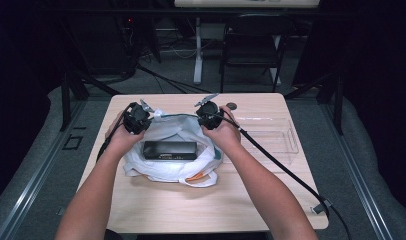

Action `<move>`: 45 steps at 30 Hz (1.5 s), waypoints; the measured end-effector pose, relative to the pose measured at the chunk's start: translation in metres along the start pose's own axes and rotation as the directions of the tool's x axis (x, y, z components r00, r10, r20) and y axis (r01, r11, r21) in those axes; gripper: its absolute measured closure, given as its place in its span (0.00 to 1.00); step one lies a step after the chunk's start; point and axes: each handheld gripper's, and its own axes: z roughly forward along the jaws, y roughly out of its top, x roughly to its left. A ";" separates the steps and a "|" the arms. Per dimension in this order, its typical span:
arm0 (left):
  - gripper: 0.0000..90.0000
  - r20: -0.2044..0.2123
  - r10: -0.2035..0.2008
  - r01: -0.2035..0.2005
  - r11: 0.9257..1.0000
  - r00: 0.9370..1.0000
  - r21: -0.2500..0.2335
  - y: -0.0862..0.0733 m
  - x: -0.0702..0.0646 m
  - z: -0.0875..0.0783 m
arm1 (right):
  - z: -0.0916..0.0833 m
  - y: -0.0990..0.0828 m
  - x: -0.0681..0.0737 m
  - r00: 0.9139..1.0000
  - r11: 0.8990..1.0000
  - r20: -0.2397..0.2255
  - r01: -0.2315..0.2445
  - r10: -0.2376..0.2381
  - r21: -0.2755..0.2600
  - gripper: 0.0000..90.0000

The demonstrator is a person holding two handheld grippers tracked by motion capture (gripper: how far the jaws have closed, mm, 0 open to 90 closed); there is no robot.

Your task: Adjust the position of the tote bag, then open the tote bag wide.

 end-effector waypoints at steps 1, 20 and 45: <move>0.97 0.002 -0.002 0.002 1.000 1.000 0.000 0.000 0.000 0.000 | 0.001 0.000 0.000 1.000 1.000 -0.002 -0.001 0.001 -0.007 0.91; 0.97 0.029 -0.026 0.026 0.999 0.999 0.022 0.001 0.002 0.016 | 0.018 -0.002 -0.006 1.000 1.000 -0.006 -0.021 0.022 0.021 0.91; 0.97 0.059 -0.071 0.068 0.997 0.996 0.047 0.003 0.006 0.040 | 0.037 -0.005 -0.010 1.000 0.998 -0.004 -0.020 0.021 0.054 0.91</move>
